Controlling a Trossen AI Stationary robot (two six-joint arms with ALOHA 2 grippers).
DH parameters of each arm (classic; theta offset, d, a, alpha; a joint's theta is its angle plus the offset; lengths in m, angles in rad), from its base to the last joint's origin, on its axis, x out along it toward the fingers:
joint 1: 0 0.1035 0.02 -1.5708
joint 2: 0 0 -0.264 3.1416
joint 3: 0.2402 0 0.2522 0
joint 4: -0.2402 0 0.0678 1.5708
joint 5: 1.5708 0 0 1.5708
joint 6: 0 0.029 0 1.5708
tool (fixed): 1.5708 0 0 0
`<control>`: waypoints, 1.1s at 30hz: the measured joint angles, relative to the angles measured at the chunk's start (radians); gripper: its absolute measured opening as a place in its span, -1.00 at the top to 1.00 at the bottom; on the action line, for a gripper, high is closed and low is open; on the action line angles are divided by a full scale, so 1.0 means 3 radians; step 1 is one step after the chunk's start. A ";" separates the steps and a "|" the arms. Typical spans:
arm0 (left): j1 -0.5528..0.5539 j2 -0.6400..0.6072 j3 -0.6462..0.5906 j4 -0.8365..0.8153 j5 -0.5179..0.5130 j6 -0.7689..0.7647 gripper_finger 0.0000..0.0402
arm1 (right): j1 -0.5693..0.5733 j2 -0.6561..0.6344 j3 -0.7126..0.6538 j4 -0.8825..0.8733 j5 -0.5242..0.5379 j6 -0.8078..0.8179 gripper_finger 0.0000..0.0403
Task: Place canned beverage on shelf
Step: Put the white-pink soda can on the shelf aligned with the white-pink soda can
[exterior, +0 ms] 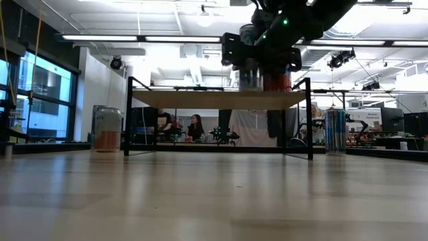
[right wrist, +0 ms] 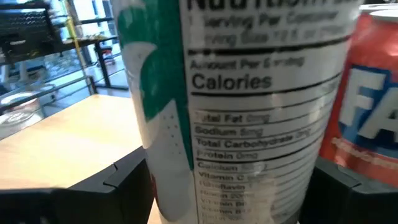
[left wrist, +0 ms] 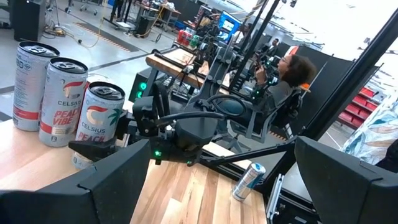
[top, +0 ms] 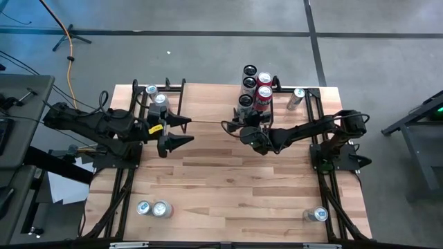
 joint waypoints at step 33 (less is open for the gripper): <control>0.0005 0.0000 0.0000 0.0004 -0.0040 0.0019 -0.79 | -0.0281 -0.0033 0.0000 0.0028 -0.0437 -0.0329 -0.53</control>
